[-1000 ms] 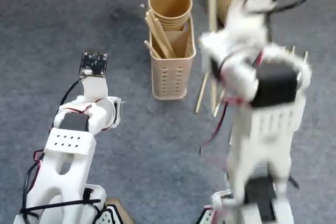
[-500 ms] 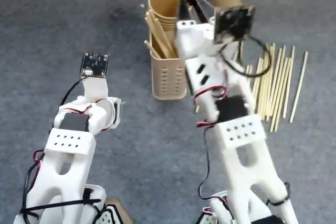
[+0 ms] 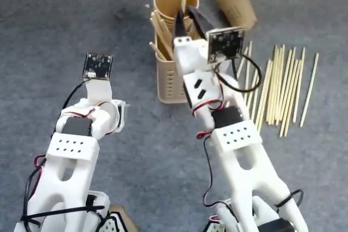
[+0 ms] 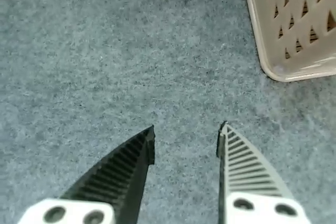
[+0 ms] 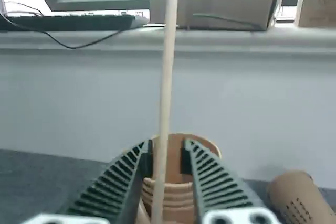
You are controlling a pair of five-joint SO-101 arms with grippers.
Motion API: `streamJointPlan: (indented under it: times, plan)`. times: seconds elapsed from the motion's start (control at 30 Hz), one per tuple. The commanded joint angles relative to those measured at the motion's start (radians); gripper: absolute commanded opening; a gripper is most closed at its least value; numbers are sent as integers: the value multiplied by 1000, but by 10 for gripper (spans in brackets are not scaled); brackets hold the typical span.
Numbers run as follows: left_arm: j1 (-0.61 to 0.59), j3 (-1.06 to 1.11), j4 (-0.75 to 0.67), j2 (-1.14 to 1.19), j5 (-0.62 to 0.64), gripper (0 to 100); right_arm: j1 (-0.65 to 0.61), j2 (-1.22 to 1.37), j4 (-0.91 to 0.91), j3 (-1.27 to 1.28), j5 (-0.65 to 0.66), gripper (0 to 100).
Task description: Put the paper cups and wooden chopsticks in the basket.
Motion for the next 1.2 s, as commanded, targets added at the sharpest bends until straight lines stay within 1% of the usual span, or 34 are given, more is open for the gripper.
streamJointPlan:
  times: [0.0,0.13,0.2,0.27,0.3,0.33,0.4,0.43,0.47,0.53,0.63,0.7,0.8,0.97,1.07,1.17]
  plan:
    - [12,-2,-15,-22,-9,204,-5,-16,4,27,-2,222]
    - [12,-2,-15,-22,-9,204,21,-44,7,2,-6,213]
    - [12,-2,-15,-22,-9,204,44,-107,71,1,-6,213]
    - [12,-2,-15,-22,-9,204,82,-208,225,-21,-14,213]
    - [12,-2,-15,-22,-9,204,111,-266,329,-42,-38,211]
    - [12,-2,-15,-22,-9,204,160,-331,452,-70,-71,198]
    - [12,-2,-15,-22,-9,204,311,-432,713,-137,-100,151]
    - [12,-2,-12,-22,-9,204,375,-463,817,-173,-94,125]
    - [12,-2,-12,-22,-9,204,418,-472,875,-197,-78,101]
    - [13,-2,-14,-22,-9,204,484,-456,966,-239,-3,69]
    - [25,-2,-12,-22,-9,204,544,-367,1043,-246,137,62]
    - [31,-1,-11,-22,-9,204,565,-274,1086,-246,195,62]
    - [30,-1,-11,-22,-9,204,535,-101,1115,-245,269,62]
    - [30,7,-14,-22,-9,204,438,216,1110,-251,276,60]
    - [30,10,-15,-22,-9,204,429,358,1098,-257,281,63]
    - [30,10,-15,-22,-9,204,427,444,1023,-263,276,63]
